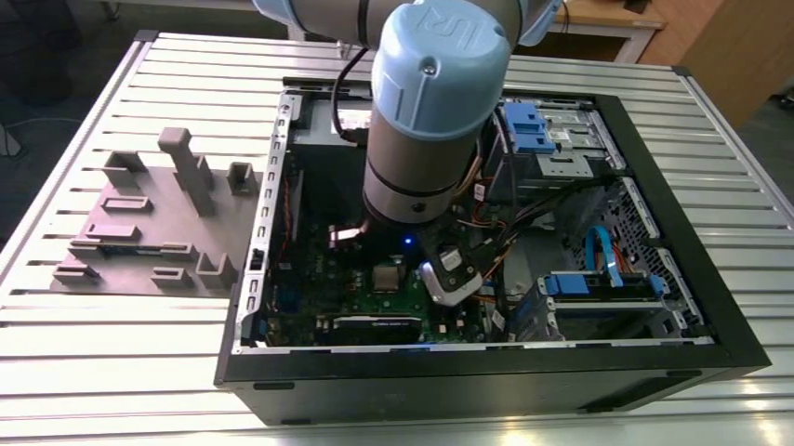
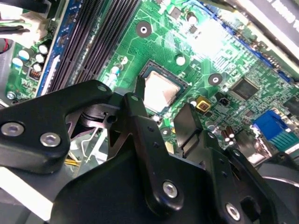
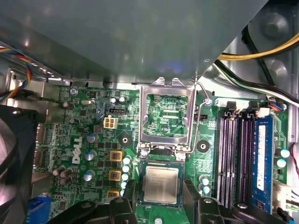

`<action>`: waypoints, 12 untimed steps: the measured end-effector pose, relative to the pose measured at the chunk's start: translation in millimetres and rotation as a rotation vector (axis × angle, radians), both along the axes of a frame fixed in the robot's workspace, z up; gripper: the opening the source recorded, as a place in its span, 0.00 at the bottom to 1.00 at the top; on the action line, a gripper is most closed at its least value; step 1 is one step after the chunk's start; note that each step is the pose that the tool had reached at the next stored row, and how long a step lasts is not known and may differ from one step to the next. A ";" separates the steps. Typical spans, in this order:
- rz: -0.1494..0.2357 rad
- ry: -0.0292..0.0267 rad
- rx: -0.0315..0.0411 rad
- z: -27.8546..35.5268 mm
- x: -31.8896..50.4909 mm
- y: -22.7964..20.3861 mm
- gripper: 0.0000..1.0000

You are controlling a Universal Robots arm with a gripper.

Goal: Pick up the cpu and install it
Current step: 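Place the cpu into insertion slot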

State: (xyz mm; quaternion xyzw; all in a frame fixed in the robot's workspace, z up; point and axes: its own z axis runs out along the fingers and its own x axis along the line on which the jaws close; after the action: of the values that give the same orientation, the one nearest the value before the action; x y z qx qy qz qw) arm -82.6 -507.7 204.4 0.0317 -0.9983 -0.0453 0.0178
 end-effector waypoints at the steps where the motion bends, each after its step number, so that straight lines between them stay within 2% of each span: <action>1: 0.000 0.0000 -0.0001 1.1 0.0 0.0 0.52; 6: 0.000 0.0006 0.0001 6.9 0.0 0.0 0.50; 8: 0.000 0.0012 0.0000 9.5 0.0 0.0 0.38; 9: 0.000 0.0015 -0.0001 10.5 0.0 0.0 0.38; 11: 0.000 0.0018 0.0001 12.7 0.0 0.0 0.26; 12: 0.000 0.0021 0.0000 13.9 0.0 0.0 0.26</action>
State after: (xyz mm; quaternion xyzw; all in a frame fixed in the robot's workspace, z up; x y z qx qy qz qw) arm -82.6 -507.7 218.2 0.0316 -0.9983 -0.0453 0.0188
